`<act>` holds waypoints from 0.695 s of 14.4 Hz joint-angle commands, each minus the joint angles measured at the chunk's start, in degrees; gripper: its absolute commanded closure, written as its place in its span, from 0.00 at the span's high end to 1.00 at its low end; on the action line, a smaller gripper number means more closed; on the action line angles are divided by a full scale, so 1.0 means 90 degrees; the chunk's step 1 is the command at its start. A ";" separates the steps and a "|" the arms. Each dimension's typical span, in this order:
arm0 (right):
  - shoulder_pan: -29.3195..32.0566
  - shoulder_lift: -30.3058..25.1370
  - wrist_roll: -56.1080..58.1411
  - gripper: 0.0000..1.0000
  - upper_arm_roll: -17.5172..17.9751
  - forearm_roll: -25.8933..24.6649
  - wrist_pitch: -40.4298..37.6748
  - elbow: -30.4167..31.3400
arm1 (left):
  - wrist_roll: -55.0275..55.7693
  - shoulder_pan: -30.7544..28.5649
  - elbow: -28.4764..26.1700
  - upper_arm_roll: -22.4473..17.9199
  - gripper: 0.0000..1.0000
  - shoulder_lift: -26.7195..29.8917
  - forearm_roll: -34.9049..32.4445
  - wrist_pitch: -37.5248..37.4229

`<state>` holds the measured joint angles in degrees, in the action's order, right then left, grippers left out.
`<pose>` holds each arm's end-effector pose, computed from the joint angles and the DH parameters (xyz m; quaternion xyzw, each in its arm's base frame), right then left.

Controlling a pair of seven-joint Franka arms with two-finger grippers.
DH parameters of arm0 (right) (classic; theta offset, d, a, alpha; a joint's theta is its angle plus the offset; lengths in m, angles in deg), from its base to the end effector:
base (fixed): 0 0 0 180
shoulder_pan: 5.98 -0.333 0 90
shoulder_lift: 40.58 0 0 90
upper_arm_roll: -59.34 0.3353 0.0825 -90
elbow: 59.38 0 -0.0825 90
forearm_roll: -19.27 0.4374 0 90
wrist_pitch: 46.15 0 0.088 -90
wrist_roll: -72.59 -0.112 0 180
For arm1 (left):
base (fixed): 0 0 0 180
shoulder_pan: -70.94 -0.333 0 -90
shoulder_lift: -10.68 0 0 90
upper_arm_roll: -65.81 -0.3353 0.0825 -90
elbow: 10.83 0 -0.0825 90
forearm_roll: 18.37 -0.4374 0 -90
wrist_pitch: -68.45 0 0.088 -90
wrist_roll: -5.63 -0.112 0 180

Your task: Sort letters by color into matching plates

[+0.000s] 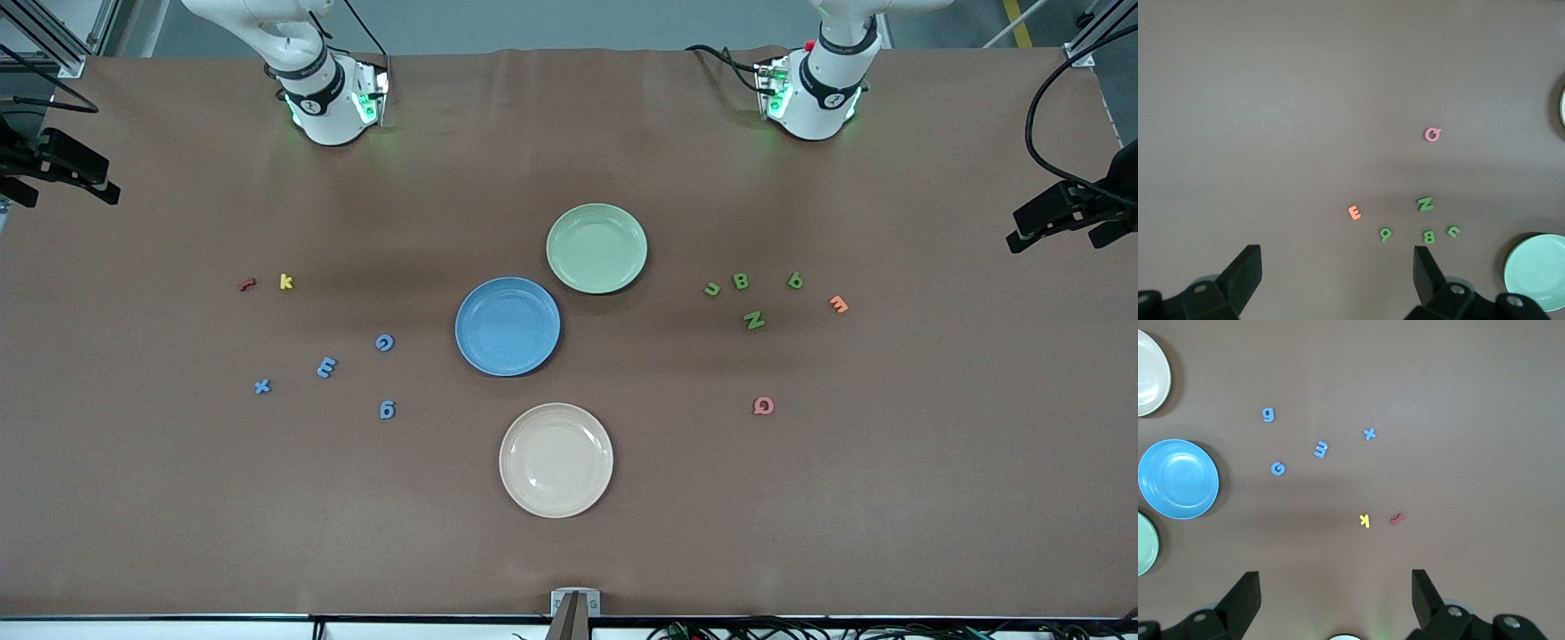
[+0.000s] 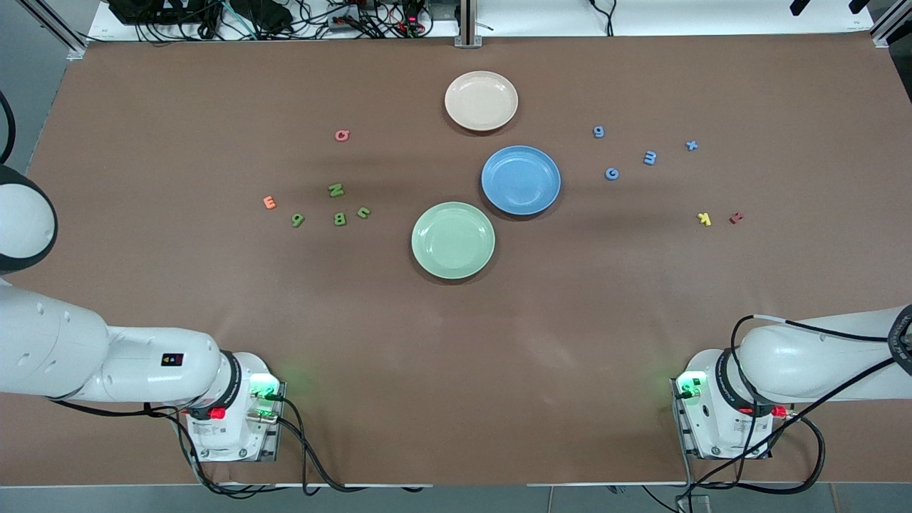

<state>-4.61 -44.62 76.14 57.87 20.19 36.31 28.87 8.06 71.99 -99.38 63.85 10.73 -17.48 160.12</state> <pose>0.5694 -0.0269 0.6849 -0.9998 -0.0072 0.0148 0.0097 0.6113 0.0080 0.6553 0.9992 0.0291 0.0276 0.0081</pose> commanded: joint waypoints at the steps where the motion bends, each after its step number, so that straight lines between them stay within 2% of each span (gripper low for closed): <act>1: 0.0044 -0.0127 -0.0043 1.00 0.0016 0.0065 -0.0002 0.0106 | -0.0035 -0.0048 0.0181 0.0033 1.00 -0.0064 0.0096 -0.0156; 9: 0.0025 -0.0049 -0.0258 1.00 0.0026 -0.0013 0.0007 -0.0030 | 0.0092 0.0001 0.0152 0.0033 1.00 -0.0093 0.0096 -0.0419; 10: 0.0025 0.0038 -0.0258 1.00 0.0026 -0.0043 0.0027 -0.0040 | 0.0062 -0.0009 -0.0003 0.0072 1.00 -0.0083 0.0096 -0.0449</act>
<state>-4.61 -44.61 74.68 57.87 20.15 36.37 28.83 8.28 72.08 -99.45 63.97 10.67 -17.48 157.60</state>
